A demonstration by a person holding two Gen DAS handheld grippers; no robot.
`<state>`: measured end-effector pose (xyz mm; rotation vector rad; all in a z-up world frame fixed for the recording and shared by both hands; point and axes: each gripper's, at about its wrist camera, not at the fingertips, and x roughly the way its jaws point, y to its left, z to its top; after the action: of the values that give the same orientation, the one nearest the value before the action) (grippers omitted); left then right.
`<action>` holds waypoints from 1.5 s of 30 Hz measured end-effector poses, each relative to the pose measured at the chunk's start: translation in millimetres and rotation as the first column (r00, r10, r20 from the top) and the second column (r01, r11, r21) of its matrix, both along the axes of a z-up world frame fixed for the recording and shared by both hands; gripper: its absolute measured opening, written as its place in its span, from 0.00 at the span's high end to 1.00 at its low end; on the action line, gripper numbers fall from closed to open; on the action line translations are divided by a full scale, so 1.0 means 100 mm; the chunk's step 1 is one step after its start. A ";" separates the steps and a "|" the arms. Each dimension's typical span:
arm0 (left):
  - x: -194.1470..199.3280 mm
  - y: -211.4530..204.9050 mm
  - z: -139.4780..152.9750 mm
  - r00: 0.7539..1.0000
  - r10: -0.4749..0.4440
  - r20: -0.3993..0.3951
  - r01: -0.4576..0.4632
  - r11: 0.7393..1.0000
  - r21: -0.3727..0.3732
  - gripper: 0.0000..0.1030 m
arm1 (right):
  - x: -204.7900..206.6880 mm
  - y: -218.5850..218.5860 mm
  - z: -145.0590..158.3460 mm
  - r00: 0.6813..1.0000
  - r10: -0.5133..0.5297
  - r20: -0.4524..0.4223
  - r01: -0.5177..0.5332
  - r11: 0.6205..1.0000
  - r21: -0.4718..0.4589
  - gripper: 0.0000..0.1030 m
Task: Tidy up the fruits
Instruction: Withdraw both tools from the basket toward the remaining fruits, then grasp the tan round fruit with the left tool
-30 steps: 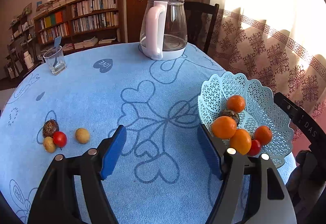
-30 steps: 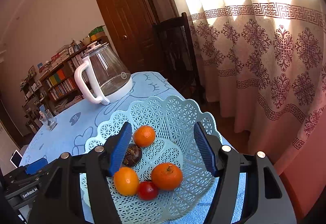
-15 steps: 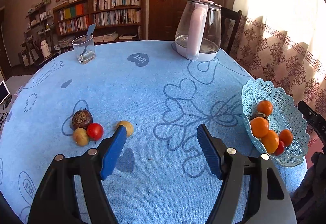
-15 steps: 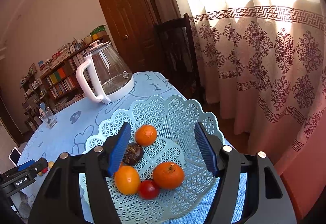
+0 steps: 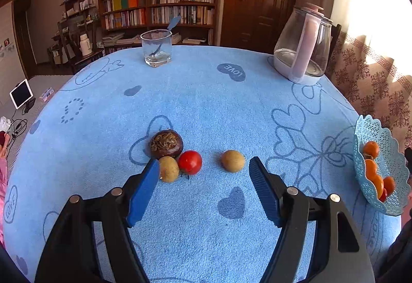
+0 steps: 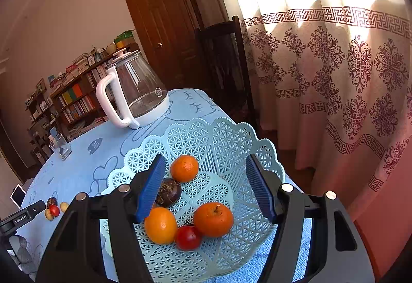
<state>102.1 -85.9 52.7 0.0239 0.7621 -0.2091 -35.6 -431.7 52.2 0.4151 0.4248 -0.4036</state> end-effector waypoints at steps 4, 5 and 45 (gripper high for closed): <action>0.07 0.14 -0.06 0.999 0.026 -0.019 -0.026 1.000 -0.003 0.36 | 0.00 0.01 -0.01 1.000 0.003 -0.004 -0.003 1.000 0.002 0.35; 0.10 0.15 -0.08 0.999 0.028 -0.027 -0.028 1.000 -0.003 0.39 | 0.01 0.01 -0.01 1.000 0.004 -0.005 -0.004 1.000 0.002 0.35; -0.04 0.65 -0.26 0.999 0.013 -0.035 -0.015 0.997 -0.070 0.75 | -0.09 0.49 0.34 0.994 0.087 0.071 -0.080 0.992 -0.099 0.35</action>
<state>98.0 -20.5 27.0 -0.0516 0.7886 -0.2231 -45.0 -382.3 86.2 0.3170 0.3472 -0.3250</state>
